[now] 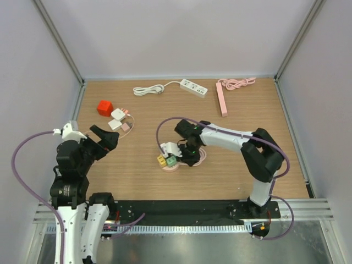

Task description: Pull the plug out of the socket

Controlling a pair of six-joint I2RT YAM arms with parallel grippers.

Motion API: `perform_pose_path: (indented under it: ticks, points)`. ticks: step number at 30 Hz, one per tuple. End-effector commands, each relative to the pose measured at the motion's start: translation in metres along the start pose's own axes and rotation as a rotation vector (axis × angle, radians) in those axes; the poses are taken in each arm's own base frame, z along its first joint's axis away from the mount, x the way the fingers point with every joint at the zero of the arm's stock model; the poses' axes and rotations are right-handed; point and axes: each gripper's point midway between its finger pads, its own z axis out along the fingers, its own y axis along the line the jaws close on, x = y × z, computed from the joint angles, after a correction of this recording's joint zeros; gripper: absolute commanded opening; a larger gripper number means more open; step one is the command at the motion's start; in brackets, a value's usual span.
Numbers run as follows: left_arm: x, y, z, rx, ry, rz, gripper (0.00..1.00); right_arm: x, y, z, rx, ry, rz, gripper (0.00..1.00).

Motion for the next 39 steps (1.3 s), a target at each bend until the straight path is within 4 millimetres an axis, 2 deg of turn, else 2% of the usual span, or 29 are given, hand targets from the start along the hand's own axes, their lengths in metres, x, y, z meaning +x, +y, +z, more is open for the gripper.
perform_pose_path:
  ticks: [1, 3, 5, 8, 10, 11, 12, 13, 14, 15, 16, 17, 18, 19, 21, 23, 24, 25, 27, 28, 30, 31, 32, 34, 35, 36, 37, 38, 39]
  points:
    - [0.021, -0.04, 0.009, 0.255, 0.101, -0.02, 1.0, 0.032, 0.004, -0.03, 0.044, -0.005, 0.002, 0.01]
    - [0.031, -0.05, 0.016, 0.321, 0.159, -0.067, 1.0, 0.055, 0.01, -0.031, 0.038, 0.018, 0.028, 0.01]
    - [0.046, -0.048, 0.027, 0.318, 0.227, -0.128, 1.0, 0.073, 0.012, -0.037, 0.051, 0.024, 0.05, 0.01]
    - [0.072, -0.042, 0.044, 0.303, 0.366, -0.191, 1.0, 0.085, 0.012, -0.046, 0.077, 0.002, 0.079, 0.01]
    - [0.082, -0.041, 0.054, 0.295, 0.421, -0.216, 1.0, 0.086, 0.01, -0.049, 0.091, -0.013, 0.091, 0.01]
    - [0.091, -0.048, 0.054, 0.317, 0.452, -0.199, 1.0, 0.086, 0.008, -0.053, 0.109, -0.028, 0.099, 0.03]
    - [0.096, -0.05, 0.057, 0.317, 0.469, -0.194, 1.0, 0.084, 0.007, -0.055, 0.117, -0.042, 0.106, 0.07]
    - [0.098, -0.05, 0.062, 0.297, 0.463, -0.184, 1.0, 0.084, 0.006, -0.056, 0.125, -0.046, 0.111, 0.19]
    - [0.112, -0.056, 0.064, 0.301, 0.51, -0.161, 1.0, 0.082, 0.003, -0.06, 0.147, -0.061, 0.118, 0.23]
    - [0.116, -0.061, 0.066, 0.299, 0.518, -0.148, 1.0, 0.079, 0.001, -0.063, 0.155, -0.074, 0.118, 0.27]
    - [0.121, -0.065, 0.068, 0.293, 0.529, -0.133, 1.0, 0.078, 0.001, -0.065, 0.16, -0.081, 0.12, 0.35]
    - [0.137, -0.069, 0.073, 0.274, 0.568, -0.103, 1.0, 0.074, -0.002, -0.07, 0.181, -0.096, 0.121, 0.4]
    - [0.138, -0.075, 0.075, 0.27, 0.568, -0.089, 1.0, 0.072, -0.003, -0.073, 0.191, -0.106, 0.127, 0.43]
    - [0.148, -0.078, 0.077, 0.25, 0.586, -0.073, 1.0, 0.07, -0.005, -0.075, 0.202, -0.119, 0.128, 0.5]
    - [0.162, -0.078, 0.088, 0.204, 0.619, -0.06, 1.0, 0.065, -0.005, -0.082, 0.223, -0.143, 0.132, 0.57]
    - [0.17, -0.089, 0.089, 0.193, 0.636, -0.059, 1.0, 0.063, -0.005, -0.088, 0.236, -0.163, 0.136, 0.61]
    - [0.178, -0.085, 0.098, 0.146, 0.643, -0.053, 1.0, 0.061, -0.005, -0.091, 0.245, -0.173, 0.143, 0.64]
    - [0.181, -0.095, 0.097, 0.157, 0.646, -0.04, 1.0, 0.056, -0.007, -0.099, 0.272, -0.202, 0.167, 0.64]
    - [0.191, -0.093, 0.107, 0.078, 0.649, -0.037, 1.0, 0.051, -0.008, -0.112, 0.305, -0.236, 0.202, 0.67]
    - [0.193, -0.106, 0.106, 0.082, 0.65, -0.021, 1.0, 0.044, -0.013, -0.126, 0.35, -0.278, 0.252, 0.68]
    - [0.196, -0.1, 0.112, -0.023, 0.627, 0.002, 1.0, 0.041, -0.023, -0.147, 0.436, -0.318, 0.32, 0.7]
    - [0.213, -0.096, 0.115, -0.077, 0.658, 0.037, 1.0, 0.036, -0.032, -0.159, 0.494, -0.359, 0.355, 0.7]
    - [0.209, -0.102, 0.115, -0.109, 0.654, 0.055, 1.0, 0.038, -0.036, -0.178, 0.56, -0.402, 0.435, 0.72]
    - [0.226, -0.097, 0.122, -0.201, 0.667, 0.121, 1.0, 0.044, -0.048, -0.198, 0.648, -0.477, 0.52, 0.78]
    - [0.226, -0.101, 0.122, -0.234, 0.677, 0.144, 1.0, 0.046, -0.049, -0.212, 0.686, -0.534, 0.589, 0.79]
    - [0.23, -0.103, 0.124, -0.252, 0.686, 0.163, 1.0, 0.064, -0.056, -0.224, 0.742, -0.554, 0.662, 0.82]
    - [0.245, -0.099, 0.127, -0.286, 0.707, 0.212, 1.0, 0.072, -0.061, -0.23, 0.776, -0.584, 0.703, 0.84]
    - [0.248, -0.096, 0.125, -0.316, 0.722, 0.239, 1.0, 0.077, -0.061, -0.238, 0.793, -0.623, 0.762, 0.84]
    - [0.245, -0.109, 0.129, -0.304, 0.71, 0.242, 1.0, 0.09, -0.062, -0.243, 0.803, -0.643, 0.803, 0.84]
